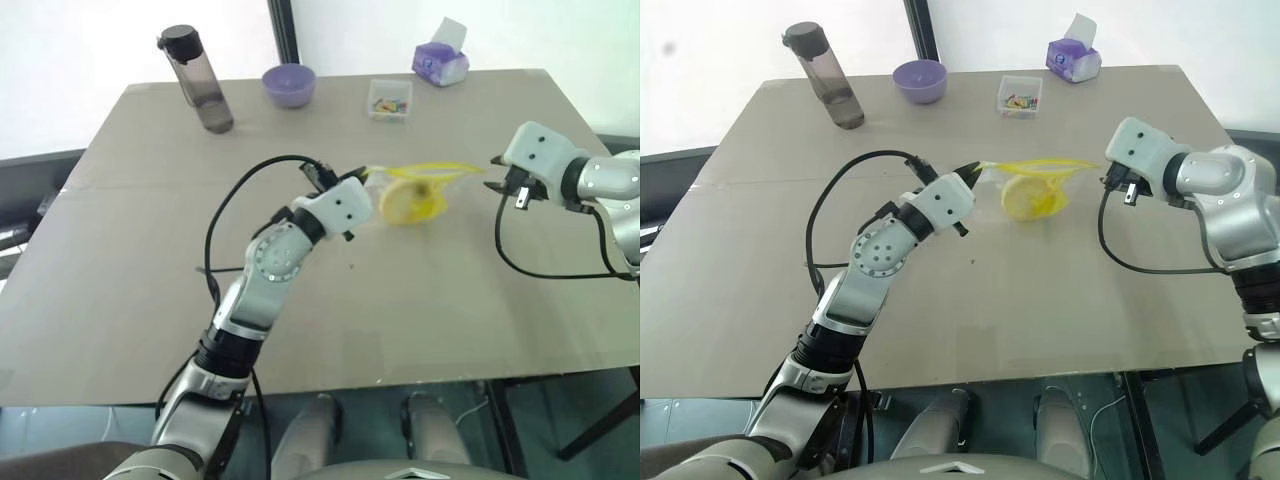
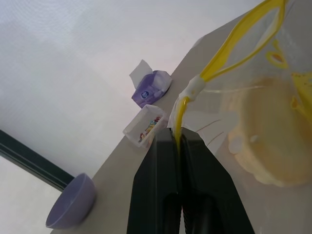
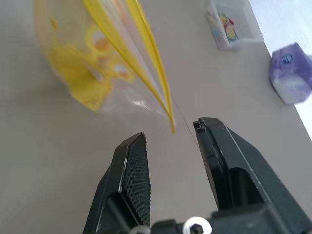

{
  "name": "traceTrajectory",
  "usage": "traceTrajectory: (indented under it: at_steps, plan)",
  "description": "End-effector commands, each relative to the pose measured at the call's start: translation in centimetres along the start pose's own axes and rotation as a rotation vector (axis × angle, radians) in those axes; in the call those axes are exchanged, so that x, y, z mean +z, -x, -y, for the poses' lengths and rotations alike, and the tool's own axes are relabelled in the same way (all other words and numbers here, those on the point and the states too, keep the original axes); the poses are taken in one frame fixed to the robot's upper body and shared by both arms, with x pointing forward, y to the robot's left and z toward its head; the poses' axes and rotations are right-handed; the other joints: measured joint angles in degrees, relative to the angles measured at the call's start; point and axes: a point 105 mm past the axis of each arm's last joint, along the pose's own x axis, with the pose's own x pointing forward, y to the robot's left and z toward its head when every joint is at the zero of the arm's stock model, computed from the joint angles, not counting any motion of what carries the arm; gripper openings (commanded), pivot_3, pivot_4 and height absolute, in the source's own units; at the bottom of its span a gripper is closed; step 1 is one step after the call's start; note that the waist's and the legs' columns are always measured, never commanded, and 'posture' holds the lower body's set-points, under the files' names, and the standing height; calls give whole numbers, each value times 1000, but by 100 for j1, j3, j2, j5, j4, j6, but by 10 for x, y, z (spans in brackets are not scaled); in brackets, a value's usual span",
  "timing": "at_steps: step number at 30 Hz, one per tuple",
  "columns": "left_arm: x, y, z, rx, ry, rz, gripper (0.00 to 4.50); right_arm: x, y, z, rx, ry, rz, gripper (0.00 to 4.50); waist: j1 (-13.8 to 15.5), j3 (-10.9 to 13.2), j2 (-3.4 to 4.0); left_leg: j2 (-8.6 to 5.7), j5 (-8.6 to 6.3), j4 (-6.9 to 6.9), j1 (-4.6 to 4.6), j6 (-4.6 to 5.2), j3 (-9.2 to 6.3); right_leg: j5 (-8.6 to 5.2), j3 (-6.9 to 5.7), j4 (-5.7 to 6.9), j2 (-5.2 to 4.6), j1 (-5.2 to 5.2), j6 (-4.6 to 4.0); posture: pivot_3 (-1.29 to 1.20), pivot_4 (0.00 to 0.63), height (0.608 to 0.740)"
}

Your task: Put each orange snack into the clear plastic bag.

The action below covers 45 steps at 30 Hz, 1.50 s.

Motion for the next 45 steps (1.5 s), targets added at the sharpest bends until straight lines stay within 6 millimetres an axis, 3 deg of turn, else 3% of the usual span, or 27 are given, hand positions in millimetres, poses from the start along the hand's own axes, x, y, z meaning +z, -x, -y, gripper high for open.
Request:
traceTrajectory:
  at_steps: [1, 3, 9, 32, 34, 37, 45]
  plan:
    - [14, 1, -9, 25, -15, 50, 0, 58, 4, 2, 9, 56, 195, 1829, -20, 0, 0, 0, 0, 0, 0, 0, -1, 0, 0, 1, 0, 0, 0, 0, 150, 740]
    - [16, 1, -8, 17, -29, 56, 0, 75, -1, -3, 21, 63, 247, 1829, -20, 0, 0, -1, 0, 3, -1, 0, -1, 0, 0, 2, -2, 1, 0, 0, 150, 740]
    - [19, -1, -5, -2, -51, 72, 0, 99, -13, -3, 12, 79, 319, 1829, 46, 0, 0, -4, 0, 6, -2, 0, -4, 0, -2, 2, -2, 1, 0, 0, 150, 740]
    - [21, -1, 0, -23, -74, 82, 0, 126, -32, -4, -15, 186, 420, 1829, 36, 0, 0, -4, 0, 6, -2, 0, -4, 0, -1, 6, -2, -2, -1, 0, 150, 740]
    - [20, -1, 0, -23, -74, 81, 0, 126, -32, -3, -17, 186, 422, 1311, 34, 0, 0, -4, 0, 6, -2, 0, -4, 0, -1, 6, -2, -2, -1, 0, 150, 740]
    - [20, -1, 0, -23, -74, 80, 0, 127, -32, -3, -20, 187, 425, 162, 33, 0, 0, -4, 0, 6, -2, 0, -4, 0, -1, 7, -2, -2, -1, 0, 150, 740]
    - [18, 0, 0, -24, -75, 74, 0, 121, -30, -1, -29, 179, 406, 63, 33, 0, 0, -4, 0, 6, -2, 0, -4, 0, -1, 7, -2, -2, -1, 0, 150, 740]
